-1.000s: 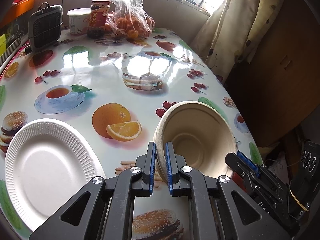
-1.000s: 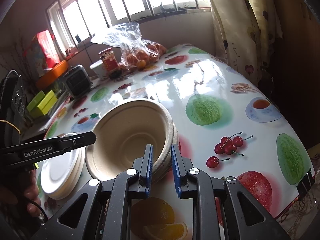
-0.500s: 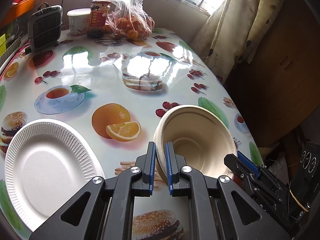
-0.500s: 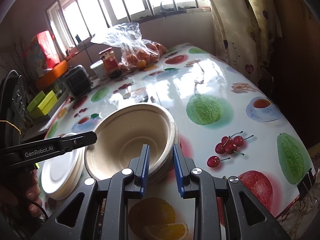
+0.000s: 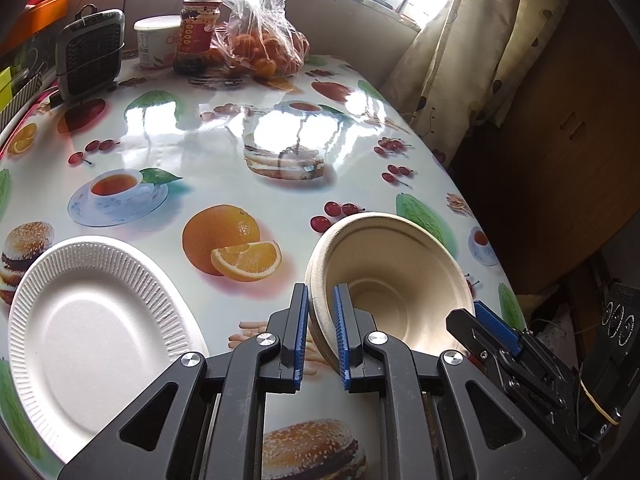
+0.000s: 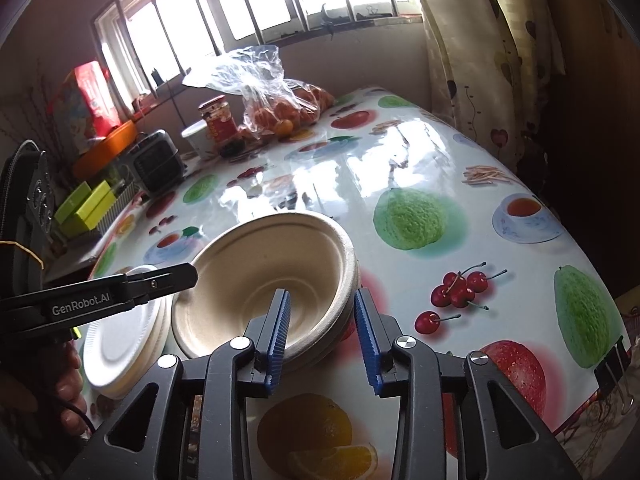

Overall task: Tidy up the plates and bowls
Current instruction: 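Lower the bowl into the stack and open both tools, then close both tools on the rim of the kraft bowl stack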

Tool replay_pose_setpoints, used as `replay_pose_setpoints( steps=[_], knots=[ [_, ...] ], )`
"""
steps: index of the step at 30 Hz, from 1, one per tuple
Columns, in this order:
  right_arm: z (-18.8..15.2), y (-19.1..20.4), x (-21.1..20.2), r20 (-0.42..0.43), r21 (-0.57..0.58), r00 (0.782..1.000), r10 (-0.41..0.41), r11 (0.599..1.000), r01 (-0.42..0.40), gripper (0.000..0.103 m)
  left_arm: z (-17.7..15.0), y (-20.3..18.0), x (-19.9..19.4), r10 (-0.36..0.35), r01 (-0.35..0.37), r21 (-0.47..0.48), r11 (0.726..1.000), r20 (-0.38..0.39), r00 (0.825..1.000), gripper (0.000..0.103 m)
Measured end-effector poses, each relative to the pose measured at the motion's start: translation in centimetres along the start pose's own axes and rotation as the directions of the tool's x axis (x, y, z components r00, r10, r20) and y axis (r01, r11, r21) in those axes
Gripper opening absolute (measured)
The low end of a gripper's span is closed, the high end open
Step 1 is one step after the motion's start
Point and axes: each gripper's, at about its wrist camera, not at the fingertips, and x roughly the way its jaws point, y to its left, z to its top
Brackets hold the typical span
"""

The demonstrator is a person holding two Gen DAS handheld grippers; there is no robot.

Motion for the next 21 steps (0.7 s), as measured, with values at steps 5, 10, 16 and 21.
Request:
replay_pose_setpoints(
  steps=[5,10,16,21],
  knots=[
    [0.0,0.0,0.0,0.002,0.001,1.0,0.0,1.0,0.0,0.038,0.0,0.1,0.0,0.003,-0.003,-0.006,1.0,0.004,1.0,0.03],
    [0.0,-0.1,0.0,0.003,0.007,1.0,0.002,1.0,-0.002,0.045,0.0,0.3,0.0,-0.002,0.002,-0.01,1.0,0.008,1.0,0.033],
    [0.5,-1.3,-0.2,0.003,0.059,1.0,0.011,0.998,-0.012,0.047,0.1,0.7,0.1,-0.019,0.019,-0.024,1.0,0.003,1.0,0.034],
    [0.6,-2.1,0.4,-0.019,0.092,0.999,0.037,0.995,-0.035,0.047,0.0,1.1,0.6,-0.039,0.038,-0.051,0.998,-0.017,0.999,0.034]
  ],
)
